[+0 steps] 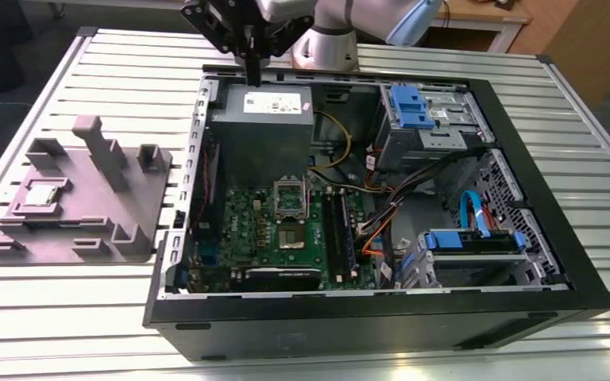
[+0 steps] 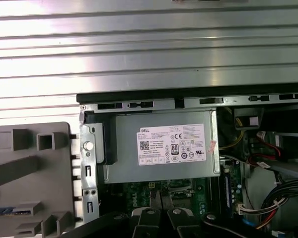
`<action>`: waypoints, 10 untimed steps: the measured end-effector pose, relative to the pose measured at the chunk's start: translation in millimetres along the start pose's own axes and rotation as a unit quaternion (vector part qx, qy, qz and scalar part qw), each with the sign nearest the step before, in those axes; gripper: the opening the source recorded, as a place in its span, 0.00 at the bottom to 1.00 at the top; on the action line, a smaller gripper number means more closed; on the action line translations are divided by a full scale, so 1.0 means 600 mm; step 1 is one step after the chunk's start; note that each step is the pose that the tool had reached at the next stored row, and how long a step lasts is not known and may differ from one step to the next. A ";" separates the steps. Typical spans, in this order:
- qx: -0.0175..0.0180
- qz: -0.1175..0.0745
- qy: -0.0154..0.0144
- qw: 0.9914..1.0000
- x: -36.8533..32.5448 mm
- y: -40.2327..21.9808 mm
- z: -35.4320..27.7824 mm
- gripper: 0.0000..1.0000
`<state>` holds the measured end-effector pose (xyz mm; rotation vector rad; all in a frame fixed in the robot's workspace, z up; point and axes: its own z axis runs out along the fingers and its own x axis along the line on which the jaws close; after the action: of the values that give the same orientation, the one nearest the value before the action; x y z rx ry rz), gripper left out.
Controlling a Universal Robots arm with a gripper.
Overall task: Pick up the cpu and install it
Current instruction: 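Reach for the cpu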
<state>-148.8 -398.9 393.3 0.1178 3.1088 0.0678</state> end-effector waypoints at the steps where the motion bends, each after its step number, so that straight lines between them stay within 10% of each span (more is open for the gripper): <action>1: 0.000 0.000 0.000 1.000 0.003 0.000 0.000 0.14; 10: 0.000 0.000 -0.001 1.000 0.019 -0.001 -0.001 0.14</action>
<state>-160.4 -398.9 393.3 0.1175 3.1066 0.0678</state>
